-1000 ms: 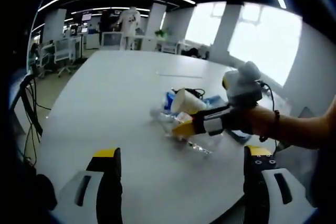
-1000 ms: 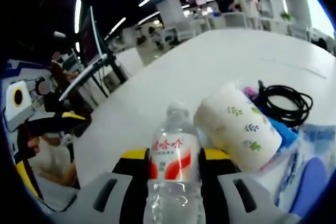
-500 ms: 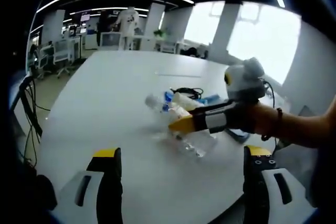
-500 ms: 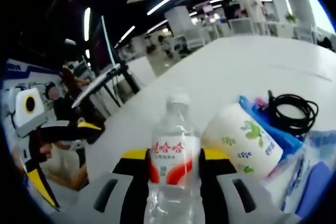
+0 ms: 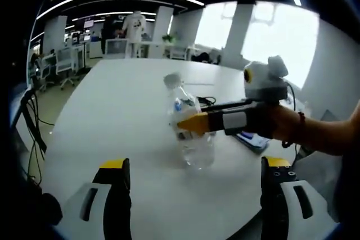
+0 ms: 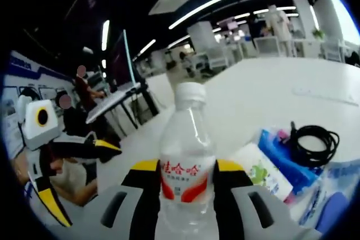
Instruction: Arrange the tabletop items into an orderly group along one side of the table until the central work area is clear of visible clutter.
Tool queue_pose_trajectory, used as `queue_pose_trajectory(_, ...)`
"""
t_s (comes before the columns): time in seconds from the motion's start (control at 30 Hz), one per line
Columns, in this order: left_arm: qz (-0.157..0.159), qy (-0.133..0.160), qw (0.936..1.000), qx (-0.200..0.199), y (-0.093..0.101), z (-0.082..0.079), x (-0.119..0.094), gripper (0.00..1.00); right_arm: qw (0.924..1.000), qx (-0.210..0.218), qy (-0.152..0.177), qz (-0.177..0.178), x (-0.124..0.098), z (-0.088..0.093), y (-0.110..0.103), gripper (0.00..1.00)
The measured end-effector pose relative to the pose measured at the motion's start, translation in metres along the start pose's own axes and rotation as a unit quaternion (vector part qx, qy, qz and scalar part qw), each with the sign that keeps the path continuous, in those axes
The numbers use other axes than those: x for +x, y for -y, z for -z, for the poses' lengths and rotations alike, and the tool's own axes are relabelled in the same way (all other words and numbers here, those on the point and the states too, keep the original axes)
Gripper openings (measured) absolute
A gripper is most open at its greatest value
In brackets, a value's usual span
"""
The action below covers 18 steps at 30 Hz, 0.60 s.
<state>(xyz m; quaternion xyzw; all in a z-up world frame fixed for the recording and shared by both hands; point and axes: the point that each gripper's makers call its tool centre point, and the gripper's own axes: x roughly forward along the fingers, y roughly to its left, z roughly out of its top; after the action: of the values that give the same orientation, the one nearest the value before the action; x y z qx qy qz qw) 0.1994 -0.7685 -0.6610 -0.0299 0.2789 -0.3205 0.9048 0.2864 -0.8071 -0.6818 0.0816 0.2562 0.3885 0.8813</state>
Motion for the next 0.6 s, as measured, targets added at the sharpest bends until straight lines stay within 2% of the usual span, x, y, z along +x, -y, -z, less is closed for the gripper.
queue_pose_trajectory(0.2,-0.003,0.029,0.9995,-0.011,-0.001,-0.009,-0.003,0.94,0.9988,-0.049,0.005,-0.002,-0.003,-0.001,-0.008,0.32)
queue_pose_trajectory(0.33,-0.007,0.020,0.9998,0.000,-0.001,-0.007,-0.003,0.94,0.9961,-0.088,0.005,0.002,-0.005,0.001,-0.013,0.32)
queue_pose_trajectory(0.43,-0.004,0.028,0.9996,0.000,0.001,-0.009,-0.005,0.94,0.9937,-0.112,0.005,0.006,-0.009,0.003,-0.016,0.33)
queue_pose_trajectory(0.6,-0.006,0.026,0.9996,0.006,0.001,-0.008,-0.006,0.94,0.9912,-0.131,0.005,0.018,-0.016,0.007,-0.019,0.33)
